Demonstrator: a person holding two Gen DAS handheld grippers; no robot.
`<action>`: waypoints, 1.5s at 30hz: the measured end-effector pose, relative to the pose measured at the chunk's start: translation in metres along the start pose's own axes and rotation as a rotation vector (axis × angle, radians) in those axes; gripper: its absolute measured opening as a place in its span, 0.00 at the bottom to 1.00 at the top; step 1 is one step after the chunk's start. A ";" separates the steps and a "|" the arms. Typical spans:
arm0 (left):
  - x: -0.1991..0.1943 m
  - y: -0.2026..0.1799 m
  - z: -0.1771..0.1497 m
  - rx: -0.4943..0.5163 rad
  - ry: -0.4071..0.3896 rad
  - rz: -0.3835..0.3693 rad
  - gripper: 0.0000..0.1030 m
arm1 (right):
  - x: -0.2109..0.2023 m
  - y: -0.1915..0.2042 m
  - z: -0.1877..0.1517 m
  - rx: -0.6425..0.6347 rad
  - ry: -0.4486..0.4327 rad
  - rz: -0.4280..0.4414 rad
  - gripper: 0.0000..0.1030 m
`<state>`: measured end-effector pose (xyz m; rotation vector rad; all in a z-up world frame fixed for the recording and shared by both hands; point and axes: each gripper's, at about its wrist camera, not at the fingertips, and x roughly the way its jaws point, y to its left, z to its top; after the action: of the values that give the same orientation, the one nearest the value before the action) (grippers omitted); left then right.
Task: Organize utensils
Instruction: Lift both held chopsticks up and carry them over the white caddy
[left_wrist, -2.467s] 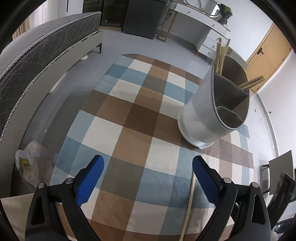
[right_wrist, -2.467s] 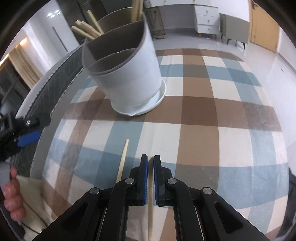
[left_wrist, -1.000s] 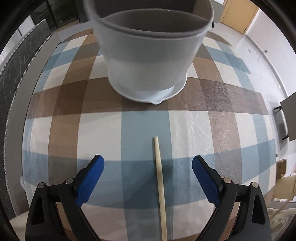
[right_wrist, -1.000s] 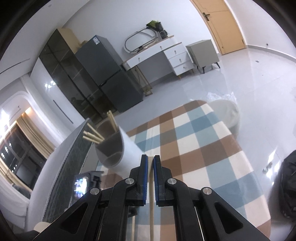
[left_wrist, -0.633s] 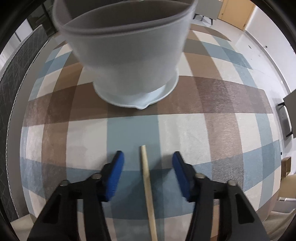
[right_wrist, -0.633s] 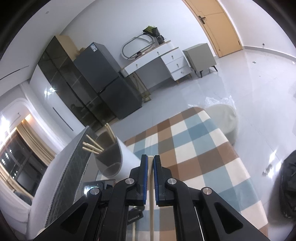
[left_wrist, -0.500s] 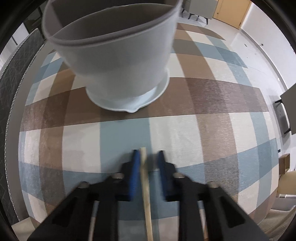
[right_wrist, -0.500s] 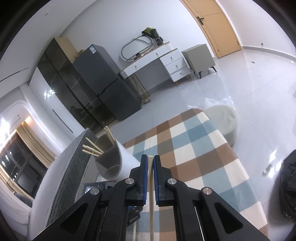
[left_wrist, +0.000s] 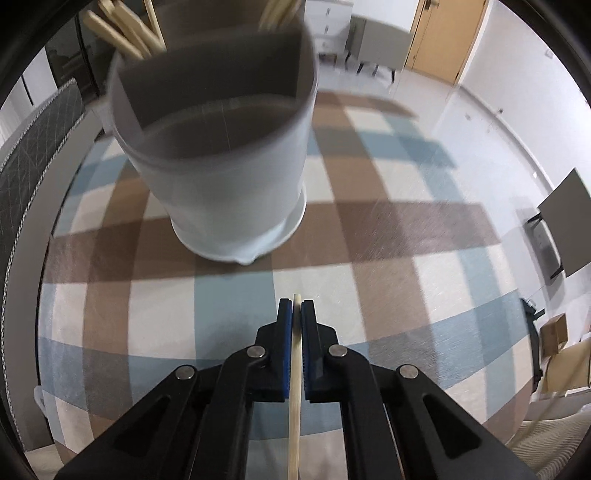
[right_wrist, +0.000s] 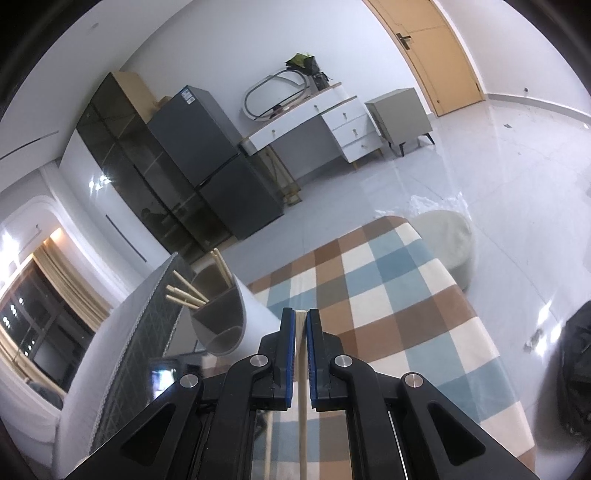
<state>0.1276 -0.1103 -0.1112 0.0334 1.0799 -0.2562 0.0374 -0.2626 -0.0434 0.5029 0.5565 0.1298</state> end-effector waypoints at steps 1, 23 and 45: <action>-0.006 0.000 0.000 0.001 -0.020 -0.003 0.00 | 0.000 0.001 0.000 -0.007 -0.003 -0.001 0.05; -0.098 0.019 -0.029 -0.012 -0.233 -0.080 0.00 | -0.009 0.046 -0.051 -0.204 0.006 -0.023 0.05; -0.145 0.054 -0.044 -0.012 -0.304 -0.144 0.00 | -0.046 0.104 -0.064 -0.303 -0.109 -0.038 0.05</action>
<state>0.0372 -0.0241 -0.0099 -0.0917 0.7815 -0.3718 -0.0339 -0.1565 -0.0178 0.2030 0.4299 0.1470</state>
